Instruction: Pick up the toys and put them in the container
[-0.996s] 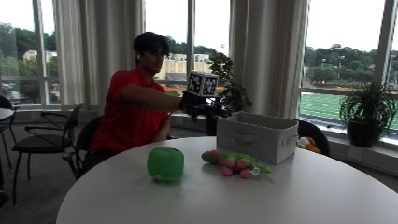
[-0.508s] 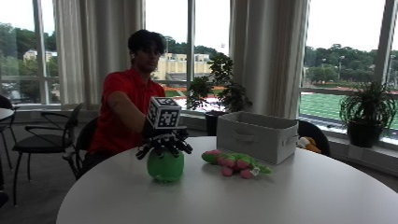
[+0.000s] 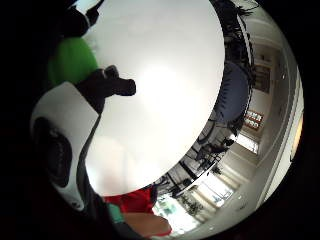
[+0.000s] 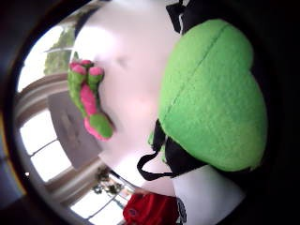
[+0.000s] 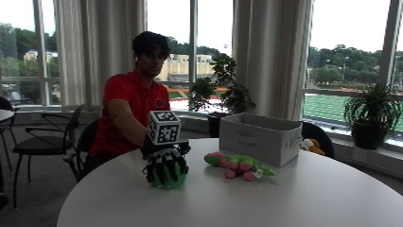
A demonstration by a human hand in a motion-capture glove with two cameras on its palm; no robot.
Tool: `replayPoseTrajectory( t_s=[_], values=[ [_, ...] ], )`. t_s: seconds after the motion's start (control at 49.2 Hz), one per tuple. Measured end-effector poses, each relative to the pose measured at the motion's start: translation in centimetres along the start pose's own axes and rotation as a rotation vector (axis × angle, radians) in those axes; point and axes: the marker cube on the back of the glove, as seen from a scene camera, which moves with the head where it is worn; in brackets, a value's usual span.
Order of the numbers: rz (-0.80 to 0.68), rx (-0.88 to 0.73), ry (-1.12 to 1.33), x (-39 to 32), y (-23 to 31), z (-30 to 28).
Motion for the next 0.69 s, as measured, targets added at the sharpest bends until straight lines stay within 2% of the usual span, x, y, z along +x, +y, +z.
replayPoseTrajectory(
  t_s=[0.224, 0.467, 0.691],
  values=[
    [-0.007, 0.023, 0.002, -0.6, -0.2, 0.0],
    [-0.037, 0.15, 0.01, -1.7, 0.4, -0.5],
    [-0.087, 0.199, -0.057, -5.4, 4.1, -6.2]
  ],
)
